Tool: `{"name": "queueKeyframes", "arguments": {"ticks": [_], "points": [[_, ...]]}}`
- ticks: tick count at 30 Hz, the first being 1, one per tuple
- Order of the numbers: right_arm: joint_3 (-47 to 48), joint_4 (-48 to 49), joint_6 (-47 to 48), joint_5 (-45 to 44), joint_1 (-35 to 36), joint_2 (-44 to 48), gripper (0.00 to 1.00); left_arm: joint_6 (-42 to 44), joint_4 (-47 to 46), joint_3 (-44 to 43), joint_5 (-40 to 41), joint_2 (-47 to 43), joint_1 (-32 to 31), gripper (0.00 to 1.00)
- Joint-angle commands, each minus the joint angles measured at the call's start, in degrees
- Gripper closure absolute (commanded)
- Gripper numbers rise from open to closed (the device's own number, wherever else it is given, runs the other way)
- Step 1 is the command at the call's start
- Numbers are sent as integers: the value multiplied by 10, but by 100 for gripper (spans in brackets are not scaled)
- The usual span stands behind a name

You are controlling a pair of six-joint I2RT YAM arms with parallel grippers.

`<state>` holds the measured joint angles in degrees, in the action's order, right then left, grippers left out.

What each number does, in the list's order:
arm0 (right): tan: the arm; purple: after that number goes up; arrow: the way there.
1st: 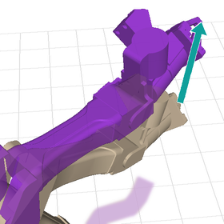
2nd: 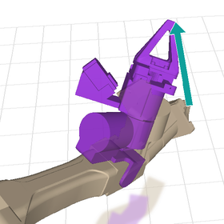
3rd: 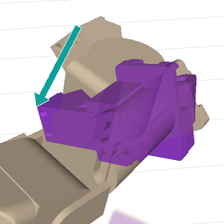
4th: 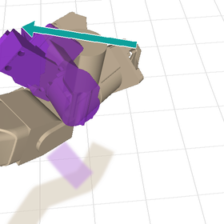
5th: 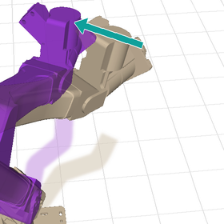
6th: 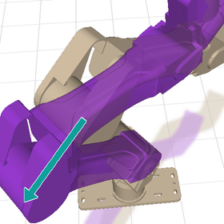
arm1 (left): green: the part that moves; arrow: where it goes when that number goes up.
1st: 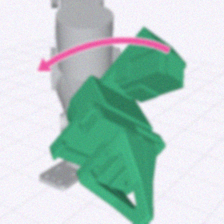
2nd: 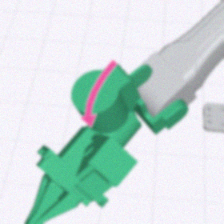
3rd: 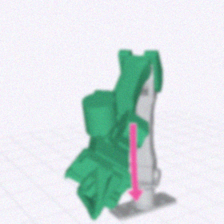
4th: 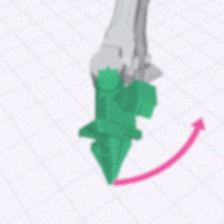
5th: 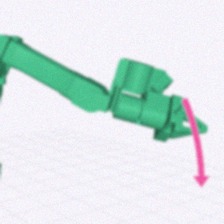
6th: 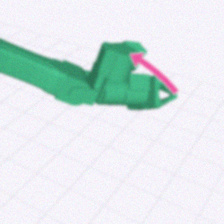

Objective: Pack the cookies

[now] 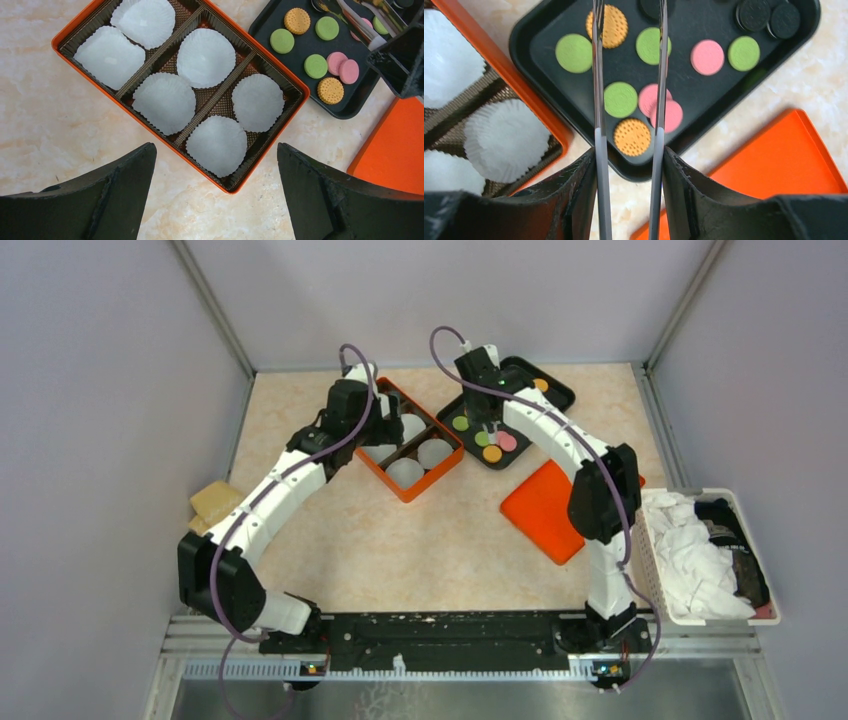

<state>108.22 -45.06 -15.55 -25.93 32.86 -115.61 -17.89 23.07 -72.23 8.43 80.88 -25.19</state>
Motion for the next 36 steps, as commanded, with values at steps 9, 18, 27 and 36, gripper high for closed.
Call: {"name": "queueKeyframes", "arguments": {"ticks": [9, 18, 27, 36], "points": [[8, 49, -5, 60, -9, -48, 53, 1, -14, -14, 21, 7, -1, 3], [-27, 70, -17, 82, -28, -58, 51, -6, -16, -14, 9, 17, -1, 3], [-20, 72, -33, 88, -36, -79, 51, -44, -47, 13, -44, 61, -5, 8], [-37, 86, -28, 84, -37, -56, 51, -73, -20, 16, 2, 152, -42, 13]]}}
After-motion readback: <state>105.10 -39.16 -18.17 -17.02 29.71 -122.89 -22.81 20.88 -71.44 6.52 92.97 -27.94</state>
